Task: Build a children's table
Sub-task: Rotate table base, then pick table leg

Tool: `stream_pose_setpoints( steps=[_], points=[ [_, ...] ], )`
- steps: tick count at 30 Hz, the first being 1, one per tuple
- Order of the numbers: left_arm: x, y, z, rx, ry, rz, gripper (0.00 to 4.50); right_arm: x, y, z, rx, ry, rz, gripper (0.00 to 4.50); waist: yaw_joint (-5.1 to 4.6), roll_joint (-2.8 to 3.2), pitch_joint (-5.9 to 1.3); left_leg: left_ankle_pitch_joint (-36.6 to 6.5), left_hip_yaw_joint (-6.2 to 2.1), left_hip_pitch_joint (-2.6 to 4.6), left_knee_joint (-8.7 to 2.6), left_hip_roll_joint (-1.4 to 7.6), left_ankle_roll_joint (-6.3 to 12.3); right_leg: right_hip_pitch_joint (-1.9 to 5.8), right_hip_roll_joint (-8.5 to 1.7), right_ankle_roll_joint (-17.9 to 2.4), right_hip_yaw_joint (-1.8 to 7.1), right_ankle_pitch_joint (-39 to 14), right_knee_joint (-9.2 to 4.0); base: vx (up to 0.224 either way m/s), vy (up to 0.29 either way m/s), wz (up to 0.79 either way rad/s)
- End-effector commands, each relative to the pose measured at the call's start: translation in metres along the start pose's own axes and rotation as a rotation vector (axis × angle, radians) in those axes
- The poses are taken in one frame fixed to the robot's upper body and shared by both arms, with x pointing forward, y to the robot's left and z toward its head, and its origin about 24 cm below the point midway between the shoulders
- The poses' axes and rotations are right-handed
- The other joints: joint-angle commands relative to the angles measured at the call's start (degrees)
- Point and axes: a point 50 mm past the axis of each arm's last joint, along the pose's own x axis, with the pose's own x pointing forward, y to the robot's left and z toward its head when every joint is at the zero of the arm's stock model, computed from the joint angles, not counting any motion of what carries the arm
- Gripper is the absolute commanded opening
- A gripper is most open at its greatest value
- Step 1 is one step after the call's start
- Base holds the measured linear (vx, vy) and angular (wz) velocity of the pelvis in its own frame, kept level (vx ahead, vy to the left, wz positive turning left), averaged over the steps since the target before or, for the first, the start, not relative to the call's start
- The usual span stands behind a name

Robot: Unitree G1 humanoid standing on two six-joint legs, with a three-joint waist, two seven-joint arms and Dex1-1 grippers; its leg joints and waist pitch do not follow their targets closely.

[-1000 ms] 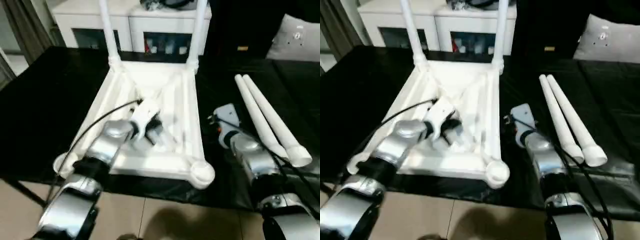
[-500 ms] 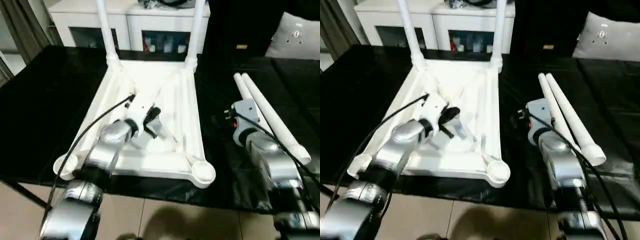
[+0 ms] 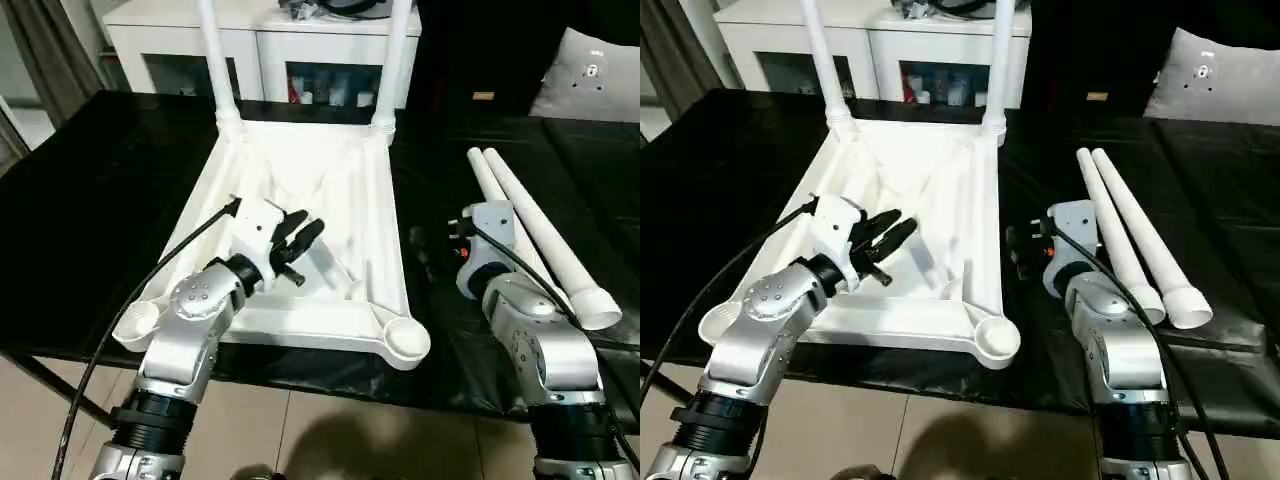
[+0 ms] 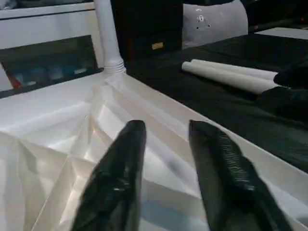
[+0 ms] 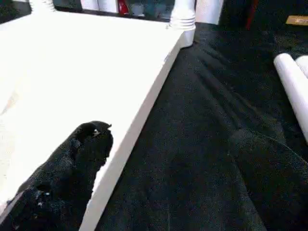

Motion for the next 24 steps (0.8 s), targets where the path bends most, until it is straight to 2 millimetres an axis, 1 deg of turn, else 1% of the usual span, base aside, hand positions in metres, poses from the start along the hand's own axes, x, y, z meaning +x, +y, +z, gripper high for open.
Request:
stream_pose_setpoints(
  steps=[1,3,4,5,6,7,10,11,12,13,14,16,17,18,19,21,24],
  points=[
    [-0.003,-0.006,0.0,-0.004,0.032,-0.014,1.98,-0.002,-0.001,0.004,0.008,0.003,-0.022,4.5,-0.09,-1.11,-3.73,-3.22,-2.21,0.35,-4.07,4.9,3.8,3.37,-6.86,-1.29,5.16,-16.34,-4.9,0.0,0.0,0.0],
    [-0.005,-0.011,-0.002,-0.024,0.086,-0.069,2.07,-0.002,-0.003,0.006,0.022,0.002,-0.027,4.5,-0.11,-1.06,-3.72,-2.6,-2.28,0.37,-4.11,5.09,3.84,3.27,-6.79,-2.14,5.19,-14.76,-4.62,0.0,0.0,0.0],
    [-0.007,-0.012,-0.001,-0.016,0.093,-0.091,2.08,-0.002,-0.006,0.008,0.033,-0.016,-0.054,4.5,-0.16,-1.12,-3.78,-2.42,-2.19,0.31,-4.04,4.95,4.06,3.3,-6.81,-2.33,5.27,-14.14,-4.55,0.0,0.0,0.0],
    [-0.007,-0.012,0.0,-0.009,0.089,-0.098,2.08,-0.001,-0.006,0.009,0.035,-0.028,-0.056,4.5,-0.16,-1.05,-3.82,-2.29,-2.21,0.34,-4.06,4.96,3.93,3.31,-6.82,-2.67,5.3,-13.54,-4.46,0.0,0.0,0.0],
    [-0.007,-0.012,0.0,-0.002,0.086,-0.096,2.15,0.0,-0.006,0.01,0.028,-0.033,-0.043,4.5,-0.19,-1.05,-3.78,-2.45,-2.14,0.33,-4.0,4.84,4.0,3.27,-6.8,-2.67,5.28,-13.52,-4.58,0.0,0.0,0.0],
    [-0.007,-0.012,0.0,-0.002,0.086,-0.095,2.42,0.001,-0.006,0.01,0.025,-0.033,-0.032,4.5,-0.21,-1.08,-3.72,-3.02,-2.12,0.33,-4.02,4.77,3.96,3.39,-6.8,-2.62,5.24,-13.9,-4.68,0.0,0.0,0.0],
    [-0.01,-0.011,0.003,0.01,0.08,-0.131,2.53,0.002,-0.007,0.009,0.0,0.008,-0.047,4.5,-0.27,-1.07,-3.67,-3.61,-2.17,0.36,-4.08,4.72,3.83,3.45,-6.7,-2.16,5.16,-15.19,-4.8,0.0,0.0,0.0],
    [-0.01,-0.011,0.004,0.011,0.082,-0.135,2.53,0.003,-0.011,0.008,-0.03,0.042,-0.097,4.5,-0.28,-1.15,-3.69,-3.38,-2.22,0.39,-4.09,4.74,3.77,3.48,-6.66,-2.06,5.17,-15.02,-4.72,0.0,0.0,0.0],
    [-0.011,-0.011,0.004,0.01,0.086,-0.134,2.83,0.003,-0.013,0.007,-0.048,0.064,-0.135,4.5,-0.28,-1.07,-3.68,-3.15,-2.26,0.47,-4.09,4.83,3.57,3.39,-6.58,-2.19,5.17,-14.85,-4.63,0.0,0.0,0.0],
    [-0.012,-0.011,0.004,0.009,0.098,-0.127,2.83,0.003,-0.011,0.006,0.007,0.086,-0.107,4.5,-0.34,-1.13,-3.72,-2.7,-2.19,0.48,-4.06,4.81,3.33,3.41,-6.57,-2.51,5.22,-14.17,-4.52,0.0,0.0,0.0],
    [-0.012,-0.01,0.003,0.009,0.101,-0.125,2.92,0.004,-0.01,0.006,0.028,0.087,-0.087,4.5,-0.35,-1.12,-3.74,-2.92,-2.19,0.56,-4.06,4.82,3.33,3.42,-6.61,-2.69,5.26,-14.0,-4.44,0.0,0.0,0.0],
    [-0.012,-0.01,0.002,0.015,0.116,-0.124,3.14,0.004,-0.009,0.005,0.005,0.083,-0.078,4.5,-0.22,-1.0,-3.79,-2.94,-2.13,0.36,-3.97,4.67,3.59,3.54,-6.7,-2.4,5.22,-13.93,-4.53,0.0,0.0,0.0],
    [-0.012,-0.01,0.001,0.018,0.122,-0.125,3.27,0.004,-0.01,0.005,-0.01,0.079,-0.079,4.5,-0.23,-1.08,-3.85,-2.62,-2.15,0.36,-3.94,4.71,3.57,3.53,-6.67,-2.28,5.22,-13.52,-4.48,0.0,0.0,0.0],
    [-0.012,-0.011,0.0,0.022,0.128,-0.131,3.27,0.003,-0.011,0.005,-0.017,0.076,-0.088,4.5,-0.16,-0.9,-3.83,-2.5,-2.19,0.33,-3.93,4.68,3.54,3.51,-6.66,-2.25,5.21,-13.41,-4.48,0.0,0.0,0.0],
    [-0.012,-0.012,0.0,0.026,0.133,-0.139,3.4,0.003,-0.012,0.004,-0.019,0.075,-0.1,4.5,-0.17,-0.98,-3.84,-2.68,-2.16,0.37,-3.94,4.68,3.47,3.52,-6.64,-2.12,5.21,-13.48,-4.54,0.0,0.0,0.0],
    [-0.011,-0.013,0.001,0.029,0.13,-0.154,3.47,0.004,-0.016,0.005,-0.02,0.077,-0.118,4.5,-0.14,-1.03,-3.85,-2.51,-2.22,0.4,-3.96,4.75,3.44,3.49,-6.64,-2.25,5.2,-13.16,-4.48,0.0,0.0,0.0],
    [-0.012,-0.014,0.002,0.024,0.123,-0.163,3.8,0.004,-0.019,0.007,-0.024,0.095,-0.14,4.5,-0.15,-1.03,-3.88,-2.52,-2.16,0.41,-3.91,4.7,3.22,3.57,-6.68,-2.65,5.25,-12.9,-4.39,0.0,0.0,0.0]
  ],
)
